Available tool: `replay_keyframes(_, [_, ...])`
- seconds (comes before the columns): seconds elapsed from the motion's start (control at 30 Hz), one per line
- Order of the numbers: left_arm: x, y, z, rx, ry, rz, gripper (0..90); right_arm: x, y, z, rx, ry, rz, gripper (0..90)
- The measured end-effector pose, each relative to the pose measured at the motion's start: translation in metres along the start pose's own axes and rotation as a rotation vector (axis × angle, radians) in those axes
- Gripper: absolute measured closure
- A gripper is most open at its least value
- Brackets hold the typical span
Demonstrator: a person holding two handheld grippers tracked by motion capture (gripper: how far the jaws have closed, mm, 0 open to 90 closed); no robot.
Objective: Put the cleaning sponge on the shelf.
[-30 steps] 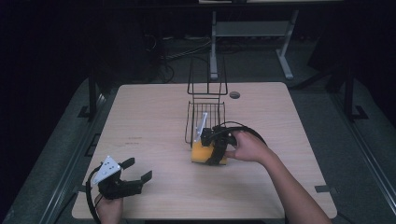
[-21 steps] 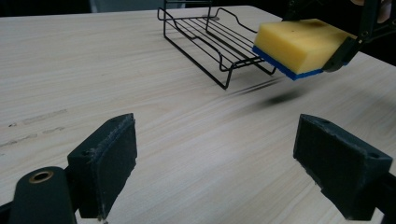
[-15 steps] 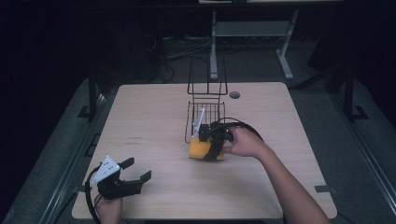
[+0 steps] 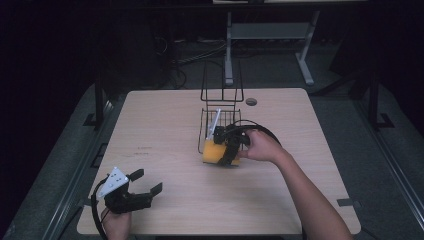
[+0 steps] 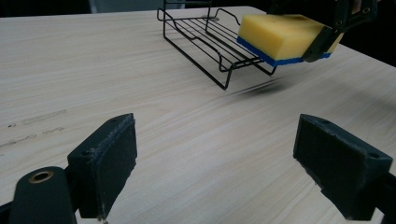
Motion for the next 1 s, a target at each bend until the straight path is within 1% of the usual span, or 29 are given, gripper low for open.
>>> replay_keyframes(0.17, [0.0, 0.0, 0.0, -0.001, -0.001, 0.001, 12.8, -0.005, 0.005, 0.003, 0.007, -0.006, 0.022, 21.3])
replay_keyframes(0.4, [0.0, 0.0, 0.0, -0.001, -0.002, 0.001, 12.8, -0.006, 0.009, 0.005, 0.013, 0.002, 0.026, 21.3])
replay_keyframes(0.47, [0.0, 0.0, 0.0, -0.001, -0.003, 0.003, 12.8, -0.006, 0.01, 0.005, -0.003, -0.019, 0.012, 21.3])
replay_keyframes(0.5, [0.0, 0.0, 0.0, -0.001, -0.002, 0.002, 12.8, -0.005, 0.011, 0.004, -0.006, -0.028, 0.006, 21.3])
replay_keyframes(0.57, [0.0, 0.0, 0.0, -0.001, -0.001, -0.001, 12.8, -0.002, 0.014, 0.001, -0.007, -0.026, 0.004, 21.3])
replay_keyframes(0.63, [0.0, -0.001, 0.0, 0.0, 0.001, -0.003, 12.8, 0.0, 0.017, -0.001, -0.003, -0.01, 0.007, 21.3])
replay_keyframes(0.67, [0.0, -0.001, 0.0, -0.001, 0.0, -0.001, 12.8, 0.001, 0.019, -0.001, -0.01, -0.022, 0.008, 21.3])
replay_keyframes(0.7, [0.0, -0.001, 0.0, -0.001, 0.0, 0.0, 12.8, 0.002, 0.021, -0.002, -0.016, -0.035, -0.001, 21.3])
replay_keyframes(0.73, [0.0, -0.001, 0.001, -0.002, 0.0, 0.0, 12.8, 0.002, 0.022, -0.002, -0.009, -0.047, 0.006, 21.3])
replay_keyframes(0.77, [0.0, -0.001, 0.001, -0.002, 0.0, -0.002, 12.8, 0.004, 0.024, -0.003, -0.006, -0.033, 0.002, 21.3])
replay_keyframes(0.8, [0.0, -0.001, 0.001, -0.002, 0.0, -0.002, 12.8, 0.005, 0.026, -0.004, 0.01, -0.021, 0.007, 21.3])
replay_keyframes(0.87, [0.0, -0.002, 0.001, -0.001, 0.0, -0.003, 12.8, 0.006, 0.03, -0.004, -0.01, -0.038, 0.002, 21.3])
replay_keyframes(0.9, [0.0, -0.002, 0.001, 0.0, 0.0, -0.005, 12.8, 0.007, 0.032, -0.005, -0.008, -0.042, 0.003, 21.3])
replay_keyframes(0.93, [0.0, -0.002, 0.001, -0.001, 0.002, -0.008, 12.8, 0.008, 0.033, -0.005, -0.013, -0.042, 0.003, 21.3])
replay_keyframes(1.0, [0.0, -0.002, 0.0, -0.002, 0.002, -0.01, 12.8, 0.01, 0.037, -0.005, -0.004, -0.026, 0.014, 21.3])
Point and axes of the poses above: each handheld gripper's, and its own axes: z roughly forward along the jaws, x roughly out of its top, y roughly to its right, the point moved 4 cm from there along z, roughly forward along the jaws, and after that the axes turned 5 degrees about -z, right-handed, at the moved point
